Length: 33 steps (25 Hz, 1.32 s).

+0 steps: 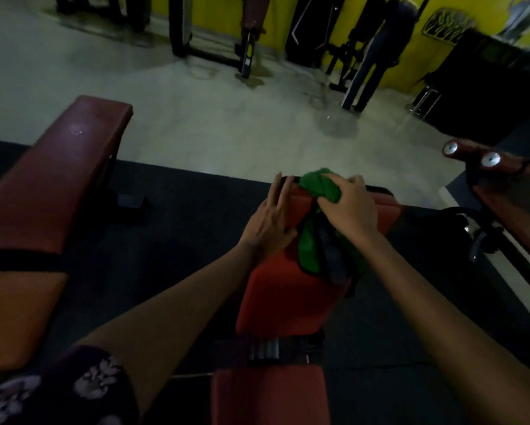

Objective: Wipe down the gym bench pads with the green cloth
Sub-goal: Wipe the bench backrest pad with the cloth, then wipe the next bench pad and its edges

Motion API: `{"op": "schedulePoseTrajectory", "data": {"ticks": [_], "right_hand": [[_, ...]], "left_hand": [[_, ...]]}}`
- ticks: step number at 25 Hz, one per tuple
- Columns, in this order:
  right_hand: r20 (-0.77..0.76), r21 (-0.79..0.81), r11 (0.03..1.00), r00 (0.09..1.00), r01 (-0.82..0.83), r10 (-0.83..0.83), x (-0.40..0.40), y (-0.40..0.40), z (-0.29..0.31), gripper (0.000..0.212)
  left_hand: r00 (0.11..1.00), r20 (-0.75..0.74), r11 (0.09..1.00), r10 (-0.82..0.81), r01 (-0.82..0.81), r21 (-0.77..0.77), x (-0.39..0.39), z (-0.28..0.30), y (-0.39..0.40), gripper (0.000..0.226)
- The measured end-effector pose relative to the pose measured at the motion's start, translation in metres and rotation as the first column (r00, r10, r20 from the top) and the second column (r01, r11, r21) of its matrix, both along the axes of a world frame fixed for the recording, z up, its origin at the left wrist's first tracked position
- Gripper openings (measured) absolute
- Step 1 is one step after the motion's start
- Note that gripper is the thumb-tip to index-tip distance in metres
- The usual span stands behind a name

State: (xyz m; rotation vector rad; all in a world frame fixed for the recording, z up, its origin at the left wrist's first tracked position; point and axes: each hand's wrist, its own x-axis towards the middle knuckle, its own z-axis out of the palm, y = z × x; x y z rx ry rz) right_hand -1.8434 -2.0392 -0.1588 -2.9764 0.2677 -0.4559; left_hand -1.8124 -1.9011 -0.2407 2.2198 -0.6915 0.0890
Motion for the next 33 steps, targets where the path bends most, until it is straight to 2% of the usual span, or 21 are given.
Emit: {"op": "schedulePoseTrajectory", "data": {"ticks": [3,5,6,9,12,15,17,19,21,23,26,28,30,33], "right_hand": [[-0.035,-0.012,0.99,0.989,0.144,-0.144,-0.012,-0.053,0.003,0.051],[-0.033,0.09,0.945,0.95,0.313,-0.311,-0.016,-0.062,0.006,0.048],[-0.034,0.146,0.927,0.938,0.346,-0.345,-0.013,-0.052,0.005,0.047],[-0.04,0.19,0.96,0.978,0.207,-0.203,-0.002,-0.005,0.001,0.046],[-0.079,0.106,0.992,0.995,0.07,-0.062,-0.005,-0.009,0.002,0.05],[-0.088,0.056,0.984,0.982,0.17,-0.164,-0.009,-0.065,0.006,0.051],[-0.094,0.13,0.94,0.947,0.317,-0.307,-0.011,-0.101,0.003,0.051],[-0.122,0.312,0.829,0.884,0.465,-0.451,-0.014,-0.122,-0.004,0.049],[-0.133,0.459,0.716,0.838,0.525,-0.529,-0.015,-0.122,-0.014,0.046],[-0.095,0.519,0.668,0.813,0.533,-0.575,-0.014,-0.107,-0.019,0.048],[-0.042,0.505,0.701,0.825,0.504,-0.563,-0.017,-0.073,-0.016,0.054],[-0.04,0.415,0.798,0.885,0.436,-0.463,-0.023,-0.049,-0.018,0.055],[-0.084,0.338,0.868,0.93,0.365,-0.358,-0.025,-0.034,-0.013,0.056],[-0.23,0.285,0.924,0.954,0.255,-0.193,-0.031,-0.03,0.014,0.05]], "left_hand": [[0.998,-0.029,0.968,-0.059,0.064,0.242,0.008,0.022,-0.002,0.099],[0.997,-0.07,0.943,-0.04,0.061,0.328,0.008,0.031,-0.006,0.097],[0.997,-0.072,0.934,-0.024,0.048,0.355,0.006,0.032,-0.009,0.093],[0.996,-0.085,0.913,0.04,-0.002,0.408,0.0,0.038,-0.014,0.074],[0.994,-0.1,0.892,0.032,0.017,0.452,0.0,0.044,-0.011,0.066],[0.992,-0.123,0.891,0.013,0.044,0.451,0.004,0.05,-0.013,0.064],[0.985,-0.17,0.882,0.008,0.073,0.465,0.007,0.052,-0.014,0.065],[0.976,-0.217,0.865,0.013,0.098,0.492,0.01,0.052,-0.013,0.066],[0.977,-0.215,0.84,0.012,0.107,0.533,0.015,0.051,-0.012,0.067],[0.979,-0.203,0.822,-0.005,0.12,0.557,0.019,0.05,-0.013,0.068],[0.979,-0.202,0.811,-0.013,0.129,0.57,0.02,0.048,-0.013,0.07],[0.979,-0.201,0.806,-0.009,0.127,0.578,0.019,0.048,-0.013,0.07],[0.974,-0.226,0.808,0.002,0.131,0.575,0.016,0.055,-0.014,0.071],[0.938,-0.347,0.835,0.029,0.168,0.524,0.007,0.073,-0.003,0.072]]}}
